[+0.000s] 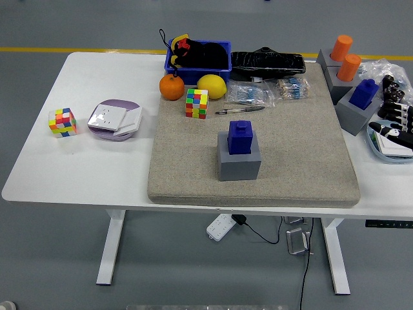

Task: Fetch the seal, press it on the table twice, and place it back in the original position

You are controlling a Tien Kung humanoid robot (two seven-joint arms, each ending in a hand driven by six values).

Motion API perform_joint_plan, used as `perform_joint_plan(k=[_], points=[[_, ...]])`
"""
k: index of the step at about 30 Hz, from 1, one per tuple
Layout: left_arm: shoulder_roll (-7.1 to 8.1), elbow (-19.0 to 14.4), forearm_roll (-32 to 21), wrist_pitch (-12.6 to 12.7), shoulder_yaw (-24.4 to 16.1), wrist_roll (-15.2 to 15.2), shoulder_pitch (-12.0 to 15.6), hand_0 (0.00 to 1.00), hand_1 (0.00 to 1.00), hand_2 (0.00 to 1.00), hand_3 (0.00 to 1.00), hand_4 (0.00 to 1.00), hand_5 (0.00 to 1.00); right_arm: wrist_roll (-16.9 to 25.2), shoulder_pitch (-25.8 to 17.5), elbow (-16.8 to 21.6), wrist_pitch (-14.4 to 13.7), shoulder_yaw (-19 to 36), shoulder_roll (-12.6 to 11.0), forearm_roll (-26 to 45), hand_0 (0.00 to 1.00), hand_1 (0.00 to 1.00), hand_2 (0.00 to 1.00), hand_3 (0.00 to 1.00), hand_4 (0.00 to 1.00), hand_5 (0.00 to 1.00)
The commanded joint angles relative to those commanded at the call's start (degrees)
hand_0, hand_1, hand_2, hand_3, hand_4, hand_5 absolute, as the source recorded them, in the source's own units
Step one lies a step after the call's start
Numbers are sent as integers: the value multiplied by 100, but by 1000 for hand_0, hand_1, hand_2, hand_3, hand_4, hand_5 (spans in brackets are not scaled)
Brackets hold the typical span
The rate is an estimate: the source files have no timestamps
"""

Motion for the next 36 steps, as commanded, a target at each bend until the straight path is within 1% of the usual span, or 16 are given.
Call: perform_joint_plan(k=[10,15,25,29,36], points=[[33,-8,-6,2,45,3,-48,793,744,737,762,625,445,14,-105,44,-35,-4,158,-22,870,836,825,809,975,337],[30,-13,-20,0,85,7,-53,793,744,737,762,625,445,19,-96,44,-38,-56,191,-40,870,836,825,809,975,337],[26,-21,-29,1,143,5,26,793,744,737,762,627,448,20,-87,32,-55,-178,165,-35,866,829,819,807,970,335],[3,-12,-68,-7,209,12,-2,793,745,737,761,626,446,10,-36,58,-61,-122,141,-42,862,825,817,805,965,331],[-5,-14,-87,0,198,4,-27,794,745,737,761,625,446,-20,-72,130,-82,-17,151,-62,860,814,807,803,960,329]])
